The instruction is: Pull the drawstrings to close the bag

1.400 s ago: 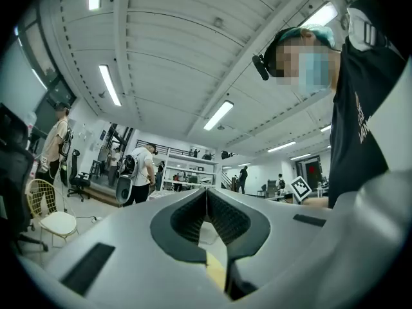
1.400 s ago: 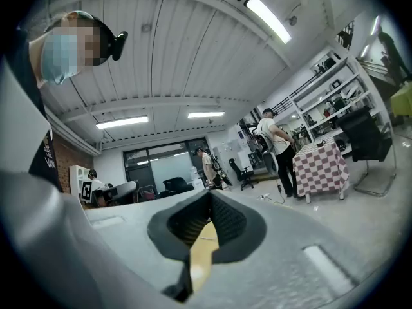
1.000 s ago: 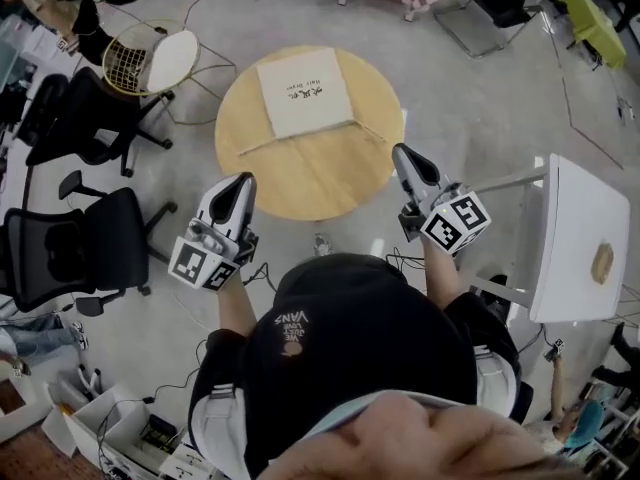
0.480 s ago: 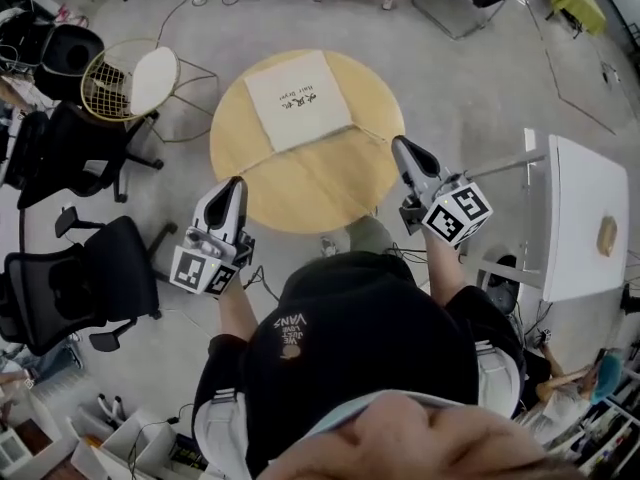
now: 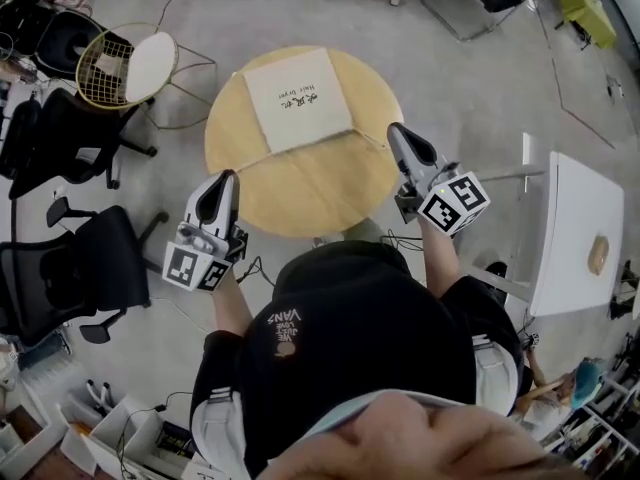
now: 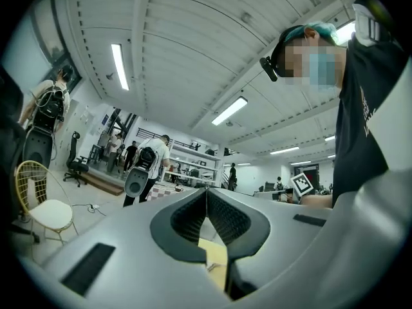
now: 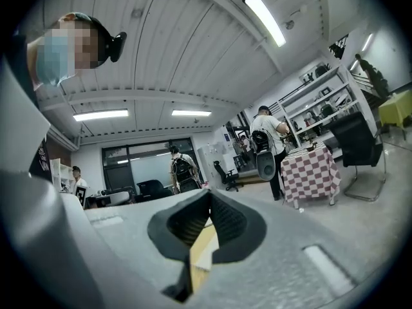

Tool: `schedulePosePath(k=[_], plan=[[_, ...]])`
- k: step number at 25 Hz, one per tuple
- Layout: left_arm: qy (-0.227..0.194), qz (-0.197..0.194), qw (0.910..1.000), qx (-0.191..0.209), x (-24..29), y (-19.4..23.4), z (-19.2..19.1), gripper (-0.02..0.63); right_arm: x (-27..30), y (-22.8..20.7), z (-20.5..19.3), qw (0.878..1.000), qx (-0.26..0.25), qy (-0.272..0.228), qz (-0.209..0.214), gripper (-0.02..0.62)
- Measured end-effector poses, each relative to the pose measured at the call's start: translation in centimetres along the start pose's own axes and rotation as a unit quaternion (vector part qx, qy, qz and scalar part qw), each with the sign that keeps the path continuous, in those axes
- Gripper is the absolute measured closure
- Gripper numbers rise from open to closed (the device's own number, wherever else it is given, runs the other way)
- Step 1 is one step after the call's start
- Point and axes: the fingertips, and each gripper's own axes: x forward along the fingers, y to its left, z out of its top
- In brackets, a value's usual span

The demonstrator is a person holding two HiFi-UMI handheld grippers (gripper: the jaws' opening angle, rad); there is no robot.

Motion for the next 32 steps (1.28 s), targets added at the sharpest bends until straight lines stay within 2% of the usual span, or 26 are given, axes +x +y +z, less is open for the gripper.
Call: schedulePosePath(k=[9, 17, 24, 32], plan=[[0.004, 0.01, 0.9999, 0.004, 4.0, 0.4, -0.5, 0.601, 2.3, -3.3, 0.7, 1.0, 0.001, 0.011, 0.013, 0.597], [0.001, 0.049, 0.9986, 0.018, 5.5, 1.9, -1.4, 0.601, 5.1, -5.7, 0.1, 0.999, -0.01, 0.022, 0.025, 0.597], [0.005, 0.081, 0.9965, 0.019, 5.9, 3.7, -2.4, 0.601, 7.4, -7.1, -1.9, 0.999, -0.021, 0.036, 0.033, 0.597], [0.017, 0.09, 0.9955, 0.023, 6.9, 4.2, -3.0, 0.601, 8.7, -9.6, -5.6, 0.996, -0.036, 0.078, 0.029, 0.597]])
